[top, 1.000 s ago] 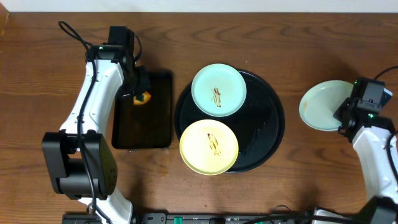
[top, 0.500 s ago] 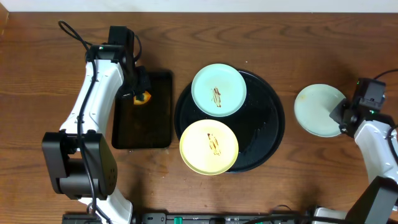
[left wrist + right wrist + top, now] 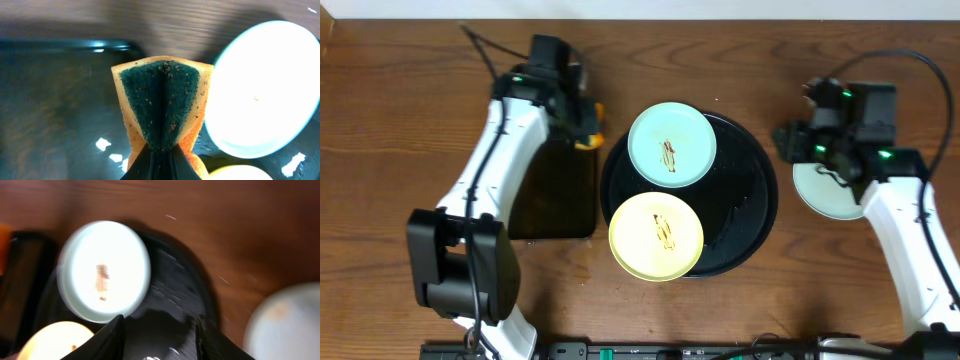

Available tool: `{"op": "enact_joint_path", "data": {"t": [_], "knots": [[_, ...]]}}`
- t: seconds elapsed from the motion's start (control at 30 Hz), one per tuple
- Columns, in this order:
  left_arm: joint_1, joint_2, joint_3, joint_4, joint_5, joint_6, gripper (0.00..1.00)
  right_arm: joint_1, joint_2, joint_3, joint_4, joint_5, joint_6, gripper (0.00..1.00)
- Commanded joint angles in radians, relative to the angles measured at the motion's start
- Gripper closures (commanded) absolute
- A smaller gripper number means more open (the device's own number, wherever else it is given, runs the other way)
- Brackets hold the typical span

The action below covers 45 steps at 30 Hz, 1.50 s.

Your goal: Clean dirty plates on tray and stack at the side

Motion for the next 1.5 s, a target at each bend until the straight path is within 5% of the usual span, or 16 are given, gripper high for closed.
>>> {"op": "enact_joint_path", "data": {"t": [0.0,0.63,0.77,1.0,1.47], "knots": [[-0.055,-0.012,0.006,0.037,0.016,0.034,0.93,0.083,0.069,0.012,0.030,-0.028,-0.029,0.56],[-0.246,0.033,0.005,0.188,0.016,0.030,0.92,0.182,0.470,0.012,0.269,0.006,0.150,0.68],[-0.281,0.075,0.005,0.225,0.016,0.027,0.92,0.182,0.512,0.012,0.269,0.006,0.172,0.84],[-0.324,0.141,0.005,0.234,0.016,0.015,0.92,0.183,0.526,0.012,0.256,0.006,0.180,0.97],[-0.454,0.204,-0.029,0.197,0.016,-0.039,0.92,0.181,0.526,0.012,0.212,0.025,0.209,0.99]]}}
